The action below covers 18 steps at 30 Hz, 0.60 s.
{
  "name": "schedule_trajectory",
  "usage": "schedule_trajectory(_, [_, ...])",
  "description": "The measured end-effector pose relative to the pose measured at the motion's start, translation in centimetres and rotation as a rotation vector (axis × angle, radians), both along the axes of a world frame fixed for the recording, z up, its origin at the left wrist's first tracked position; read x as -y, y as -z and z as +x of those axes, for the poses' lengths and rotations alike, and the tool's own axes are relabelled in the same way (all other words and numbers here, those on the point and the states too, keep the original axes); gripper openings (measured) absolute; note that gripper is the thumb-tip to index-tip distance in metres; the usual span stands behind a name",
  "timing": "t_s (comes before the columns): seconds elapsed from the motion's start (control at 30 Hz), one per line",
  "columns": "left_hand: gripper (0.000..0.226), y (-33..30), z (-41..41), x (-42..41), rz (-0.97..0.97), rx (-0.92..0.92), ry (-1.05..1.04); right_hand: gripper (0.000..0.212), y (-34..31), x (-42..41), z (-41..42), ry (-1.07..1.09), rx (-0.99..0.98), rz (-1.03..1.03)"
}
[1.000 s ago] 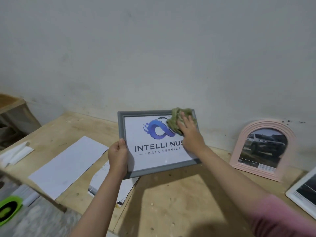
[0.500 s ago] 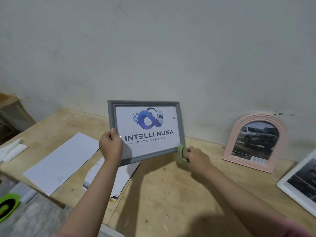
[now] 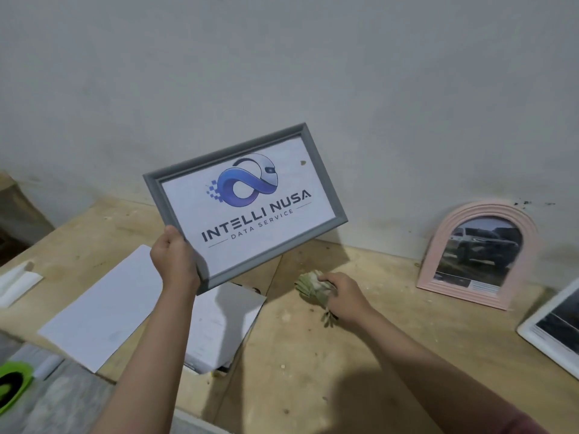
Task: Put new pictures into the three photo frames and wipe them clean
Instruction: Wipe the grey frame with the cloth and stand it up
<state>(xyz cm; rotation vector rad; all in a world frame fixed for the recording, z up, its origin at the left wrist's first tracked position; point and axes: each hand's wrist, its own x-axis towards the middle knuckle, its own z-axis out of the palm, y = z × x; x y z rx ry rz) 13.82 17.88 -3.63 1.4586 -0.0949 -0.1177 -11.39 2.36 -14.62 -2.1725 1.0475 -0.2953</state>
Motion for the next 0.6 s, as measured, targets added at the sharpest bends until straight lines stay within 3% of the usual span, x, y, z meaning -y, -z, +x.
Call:
schedule_trajectory(0.2, [0.033,1.1,8.0,-3.5,0.089,-0.041,0.039,0.041,-0.4,3.0,9.6,-0.052,0.017,0.043])
schedule_trajectory(0.3, [0.028,2.0,11.5,-6.4,0.196,-0.077,0.042,0.034,-0.4,5.6,13.4,-0.097,0.019,-0.091])
schedule_trajectory(0.4, [0.026,3.3,15.0,-8.7,0.302,-0.136,0.033,0.053,1.5,8.0,17.4,-0.156,-0.053,-0.172])
schedule_trajectory(0.6, [0.031,6.6,18.5,-11.1,0.425,-0.191,0.128,0.071,5.3,10.0,22.7,-0.274,-0.157,-0.389])
